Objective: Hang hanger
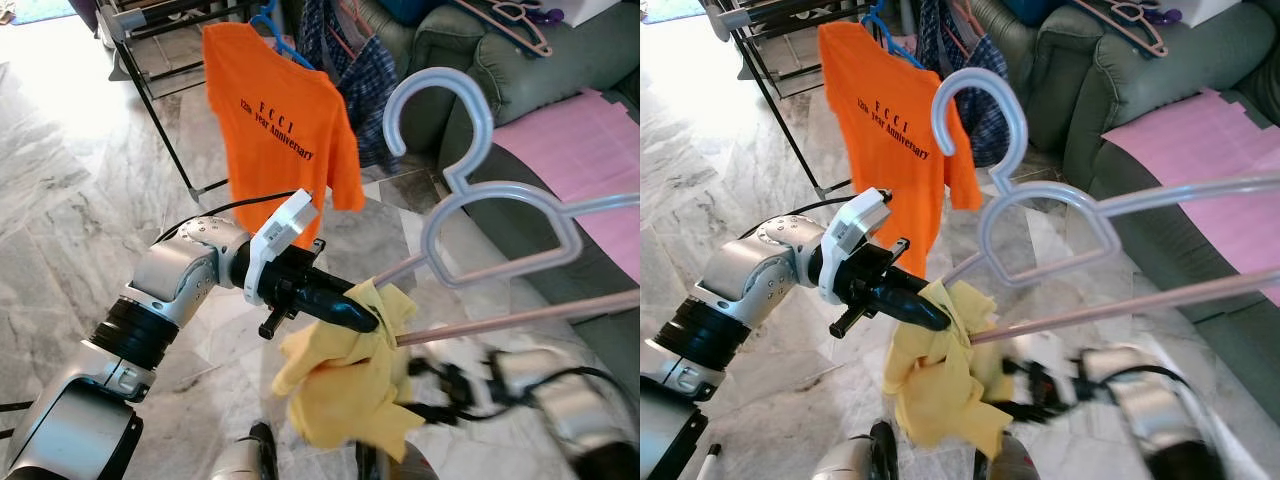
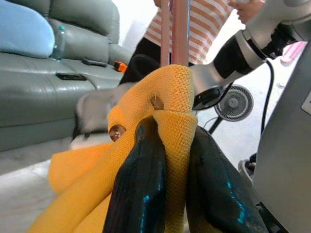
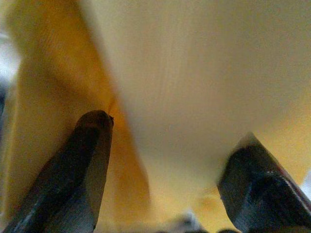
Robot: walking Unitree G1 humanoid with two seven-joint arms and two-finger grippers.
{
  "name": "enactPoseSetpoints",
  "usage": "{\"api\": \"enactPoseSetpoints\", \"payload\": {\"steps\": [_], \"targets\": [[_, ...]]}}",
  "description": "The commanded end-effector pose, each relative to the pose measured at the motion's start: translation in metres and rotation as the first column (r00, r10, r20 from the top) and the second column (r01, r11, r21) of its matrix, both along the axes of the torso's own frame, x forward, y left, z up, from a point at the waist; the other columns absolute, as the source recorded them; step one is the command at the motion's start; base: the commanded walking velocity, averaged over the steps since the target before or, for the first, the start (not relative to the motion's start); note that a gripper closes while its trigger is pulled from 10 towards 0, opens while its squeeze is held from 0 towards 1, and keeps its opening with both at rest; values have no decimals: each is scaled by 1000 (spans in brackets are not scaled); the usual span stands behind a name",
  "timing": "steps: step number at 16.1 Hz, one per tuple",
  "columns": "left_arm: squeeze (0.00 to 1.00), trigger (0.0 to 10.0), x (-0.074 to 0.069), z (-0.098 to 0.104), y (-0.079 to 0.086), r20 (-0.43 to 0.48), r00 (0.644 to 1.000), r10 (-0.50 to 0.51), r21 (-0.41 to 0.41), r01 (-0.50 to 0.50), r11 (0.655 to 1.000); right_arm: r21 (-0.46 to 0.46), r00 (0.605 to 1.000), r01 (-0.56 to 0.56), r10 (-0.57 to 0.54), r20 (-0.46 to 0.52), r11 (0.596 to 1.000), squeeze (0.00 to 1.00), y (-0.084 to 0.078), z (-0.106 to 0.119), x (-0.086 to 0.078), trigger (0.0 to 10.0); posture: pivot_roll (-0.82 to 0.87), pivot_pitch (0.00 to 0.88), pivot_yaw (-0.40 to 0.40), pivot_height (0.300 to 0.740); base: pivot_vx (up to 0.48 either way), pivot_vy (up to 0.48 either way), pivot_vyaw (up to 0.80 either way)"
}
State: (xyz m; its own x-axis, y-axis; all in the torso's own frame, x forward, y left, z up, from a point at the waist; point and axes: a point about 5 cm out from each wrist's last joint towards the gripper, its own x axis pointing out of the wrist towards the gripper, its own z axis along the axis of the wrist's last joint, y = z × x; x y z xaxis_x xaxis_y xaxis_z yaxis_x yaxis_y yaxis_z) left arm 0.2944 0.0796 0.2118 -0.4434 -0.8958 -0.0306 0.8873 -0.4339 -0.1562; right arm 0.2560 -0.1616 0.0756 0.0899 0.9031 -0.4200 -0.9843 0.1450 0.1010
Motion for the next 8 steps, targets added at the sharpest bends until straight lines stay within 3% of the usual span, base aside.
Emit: {"api": "enactPoseSetpoints", "payload": {"steps": [1,2,3,8], "targets": [[0,10000,-7,10,-5,29,997,-65,-25,66,998,2,1000,2,-2,3,1000,0,13,-3,3,10000,-131,281,29,740,0,0,0],[0,10000,-8,11,-6,31,997,-73,-30,74,997,14,1000,18,-18,8,1000,0,19,-3,7,5529,-128,282,29,740,0,0,0],[0,10000,-11,15,-8,36,995,-90,-39,91,995,44,1000,13,-13,-4,999,0,33,-4,13,0,-121,284,28,740,0,0,0],[0,10000,-17,21,-9,50,993,-109,-54,111,992,86,998,46,-50,34,995,0,63,-4,30,0,-102,287,21,740,0,0,0]]}}
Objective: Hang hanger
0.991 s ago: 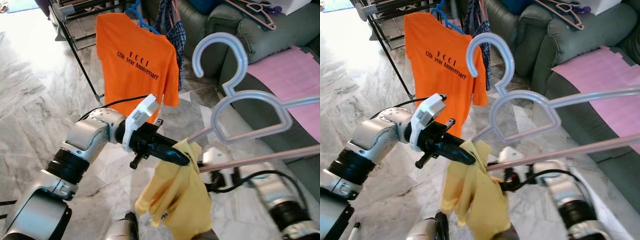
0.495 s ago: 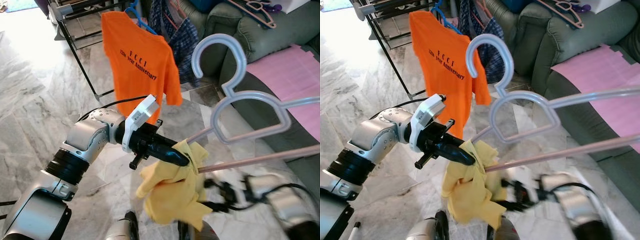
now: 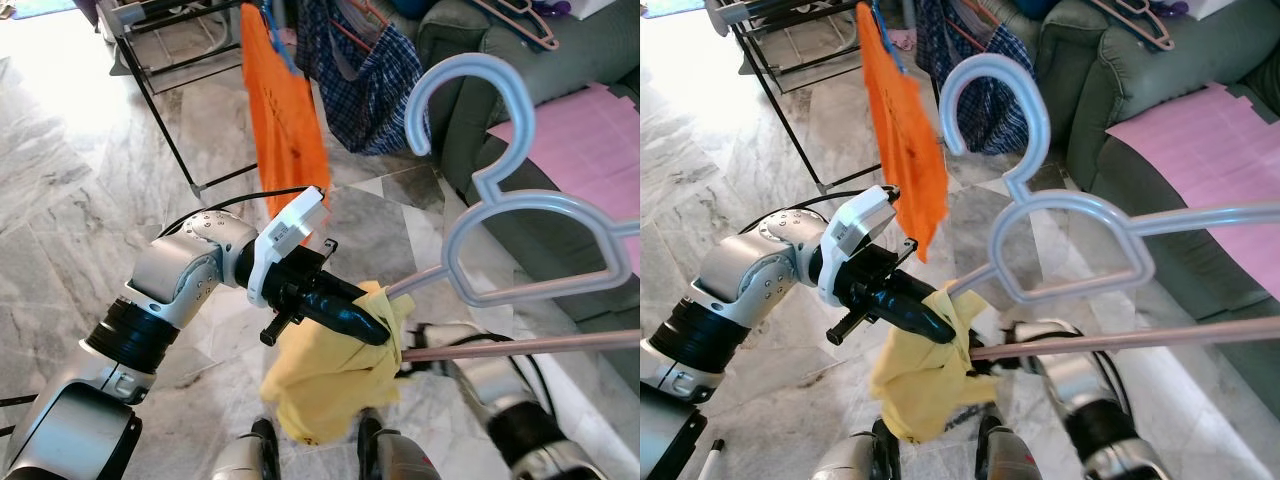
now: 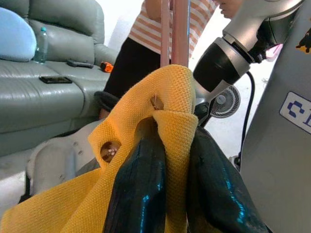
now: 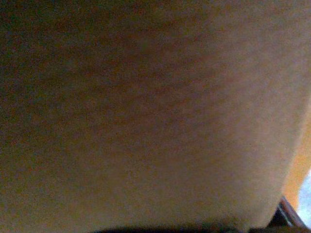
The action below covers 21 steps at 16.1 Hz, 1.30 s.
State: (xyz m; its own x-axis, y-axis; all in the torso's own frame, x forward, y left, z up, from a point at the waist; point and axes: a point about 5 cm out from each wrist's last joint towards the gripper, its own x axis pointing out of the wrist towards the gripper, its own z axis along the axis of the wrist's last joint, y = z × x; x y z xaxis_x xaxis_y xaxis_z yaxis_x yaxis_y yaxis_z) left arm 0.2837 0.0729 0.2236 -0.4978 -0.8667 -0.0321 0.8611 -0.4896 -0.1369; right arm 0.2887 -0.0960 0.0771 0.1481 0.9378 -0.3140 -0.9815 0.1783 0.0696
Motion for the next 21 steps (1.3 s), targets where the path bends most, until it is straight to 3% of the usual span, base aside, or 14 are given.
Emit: {"api": "enactPoseSetpoints", "payload": {"steps": [1,4,7,11,14,16,20,21], "targets": [[0,10000,-7,11,-2,31,998,-49,-53,50,997,-10,1000,26,-26,-12,1000,0,2,-8,-1,0,-96,287,13,740,0,0,0],[0,10000,-9,14,-2,34,998,-55,-62,57,996,-8,988,153,-153,21,988,0,3,-16,7,0,-93,290,12,740,0,0,0],[0,10000,-10,14,-2,34,998,-56,-61,58,996,-18,942,331,-329,62,944,0,-6,-22,16,0,-92,291,12,740,0,0,0],[0,10000,-8,13,0,30,999,-42,-55,43,998,-27,909,412,-409,78,911,0,-20,-29,15,0,-96,287,12,740,0,0,0],[0,10000,-3,9,5,28,1000,-9,-38,10,999,-56,881,470,-463,101,881,0,-45,-37,10,0,-101,278,9,740,0,0,0],[0,10000,3,2,12,21,999,41,-19,-41,999,-63,842,537,-529,111,841,0,-71,-40,6,0,-109,273,10,740,0,0,0],[0,10000,17,-15,26,-2,987,158,12,-158,987,-66,785,612,-596,168,788,0,-102,-33,5,0,-122,267,12,740,0,0,0],[0,10000,21,-24,36,2,977,214,37,-214,976,-59,744,655,-630,223,753,0,-119,-24,8,0,-130,262,13,740,0,0,0]]}}
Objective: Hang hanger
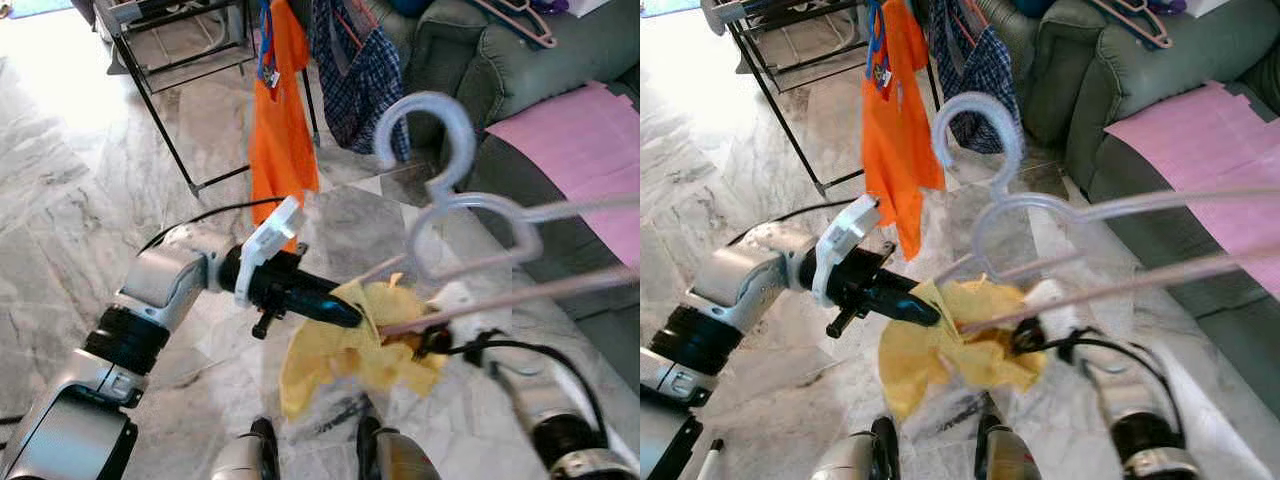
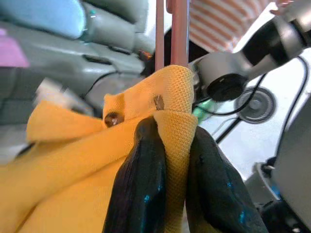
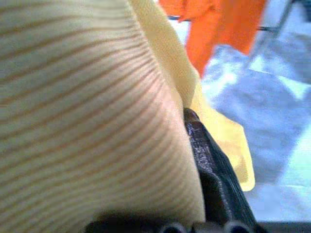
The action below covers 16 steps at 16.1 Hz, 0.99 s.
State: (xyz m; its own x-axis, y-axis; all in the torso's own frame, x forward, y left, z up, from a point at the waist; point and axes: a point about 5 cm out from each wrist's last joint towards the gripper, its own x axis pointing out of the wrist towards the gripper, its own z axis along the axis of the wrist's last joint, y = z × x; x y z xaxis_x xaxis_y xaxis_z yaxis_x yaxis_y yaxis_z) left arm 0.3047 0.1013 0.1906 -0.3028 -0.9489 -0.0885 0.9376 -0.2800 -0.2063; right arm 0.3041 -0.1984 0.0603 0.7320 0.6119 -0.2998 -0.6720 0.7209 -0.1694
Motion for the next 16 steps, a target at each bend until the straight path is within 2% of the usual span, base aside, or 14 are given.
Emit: {"api": "enactPoseSetpoints", "payload": {"steps": [1,3,4,7,8,9,10,11,13,15,16], "targets": [[0,10000,1,5,11,45,999,18,-31,-17,999,-31,996,88,-88,-5,996,0,-22,-3,-6,0,-134,261,12,740,0,0,0],[0,10000,3,-2,16,61,997,56,-20,-55,998,-65,992,124,-122,32,990,0,-35,4,-4,0,-143,257,9,740,0,0,0],[0,10000,8,-10,19,107,987,120,-14,-120,993,-72,989,138,-134,60,988,0,-41,11,-3,0,-146,258,9,740,0,0,0],[0,10000,18,-26,24,197,934,297,-51,-292,955,-37,977,164,-157,143,986,0,-48,38,7,0,-161,258,9,740,0,0,0],[0,10000,21,-31,25,251,895,370,-79,-362,929,-39,973,165,-156,167,985,0,-48,47,10,0,-167,256,5,740,0,0,0],[0,10000,27,-38,25,256,818,515,-139,-496,857,-11,964,161,-155,215,987,0,-43,64,18,0,-171,255,5,740,0,0,0],[0,10000,28,-45,27,254,777,576,-153,-556,817,10,958,154,-152,244,988,0,-38,74,22,0,-178,252,6,740,0,0,0],[0,10000,25,-58,27,256,751,608,-154,-590,793,29,951,144,-146,272,989,0,-32,86,26,0,-178,252,6,740,0,0,0],[0,10000,21,-67,27,265,729,631,-162,-611,775,31,943,153,-155,295,988,0,-28,96,30,0,-193,250,4,740,0,0,0],[0,10000,21,-70,28,275,693,666,-189,-641,744,30,926,222,-220,307,975,0,-33,104,35,0,-192,250,2,740,0,0,0],[0,10000,21,-73,29,265,664,699,-196,-672,714,32,912,264,-260,317,964,0,-37,108,38,0,-192,248,4,740,0,0,0]]}}
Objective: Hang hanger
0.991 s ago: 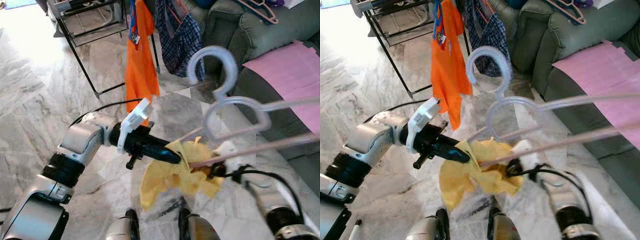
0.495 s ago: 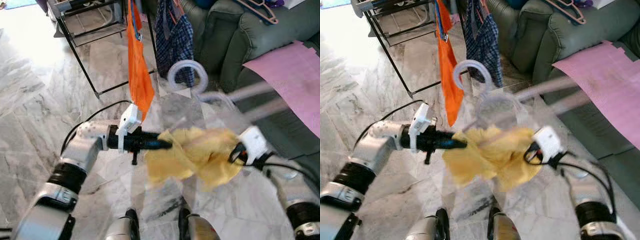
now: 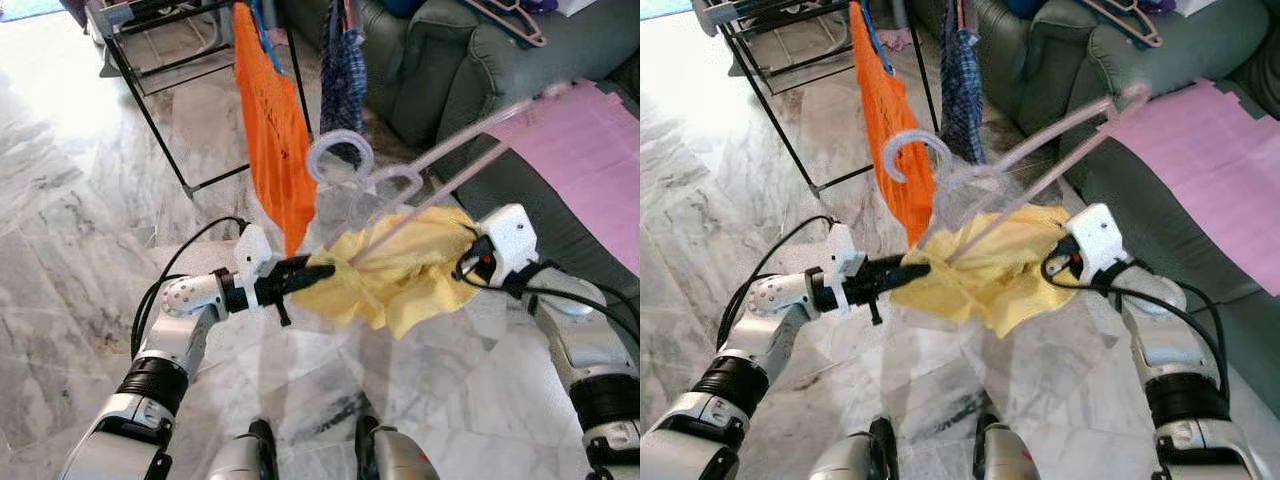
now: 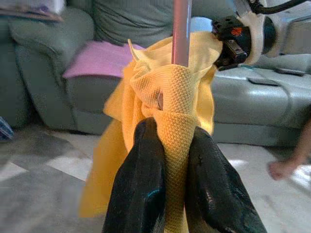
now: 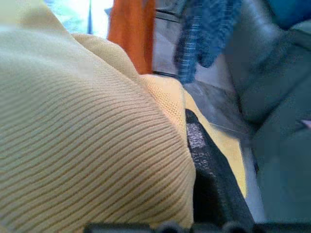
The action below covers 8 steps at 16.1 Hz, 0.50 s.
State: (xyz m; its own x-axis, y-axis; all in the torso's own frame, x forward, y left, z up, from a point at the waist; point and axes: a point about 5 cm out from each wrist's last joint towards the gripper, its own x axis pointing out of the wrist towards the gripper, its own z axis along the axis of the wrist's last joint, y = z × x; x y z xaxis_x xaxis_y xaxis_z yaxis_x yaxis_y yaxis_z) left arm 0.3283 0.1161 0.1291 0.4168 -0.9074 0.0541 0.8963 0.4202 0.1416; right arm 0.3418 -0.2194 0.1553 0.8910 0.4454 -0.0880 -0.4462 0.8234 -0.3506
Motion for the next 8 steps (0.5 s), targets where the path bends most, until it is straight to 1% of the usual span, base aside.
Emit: {"api": "enactPoseSetpoints", "payload": {"steps": [1,2,3,4,5,6,7,8], "targets": [[0,10000,-5,-17,16,-40,995,96,6,-96,995,-1,992,113,-113,54,994,0,-20,14,4,0,-193,246,1,740,0,0,0],[0,10000,-8,-22,15,-40,994,102,10,-102,995,-32,989,141,-140,48,989,0,-21,13,4,0,-193,246,1,740,0,0,0],[0,10000,-12,-29,15,-34,992,120,21,-119,993,-38,988,153,-152,34,987,0,-20,11,4,0,-194,244,3,740,0,0,0],[0,10000,-15,-31,14,-39,989,140,-5,-140,990,-38,990,143,-143,3,989,0,-16,5,3,0,-195,243,2,740,0,0,0],[0,10000,-15,-31,13,-43,987,153,-37,-154,987,-36,992,121,-122,-33,992,325,-11,-2,1,10000,-194,245,1,740,0,0,0],[0,10000,-13,-21,8,-10,989,150,-69,-151,986,-35,988,91,-95,-120,995,1000,-5,-19,-4,10000,-192,245,-1,740,0,0,0],[0,10000,-13,-19,7,0,989,148,-74,-148,986,-37,987,86,-90,-136,996,1000,-4,-22,-5,10000,-192,245,-1,740,0,0,0],[0,10000,-10,-6,1,30,993,113,-100,-110,989,-40,982,50,-56,-178,998,1000,2,-33,-9,10000,-181,249,-3,740,0,0,0]]}}
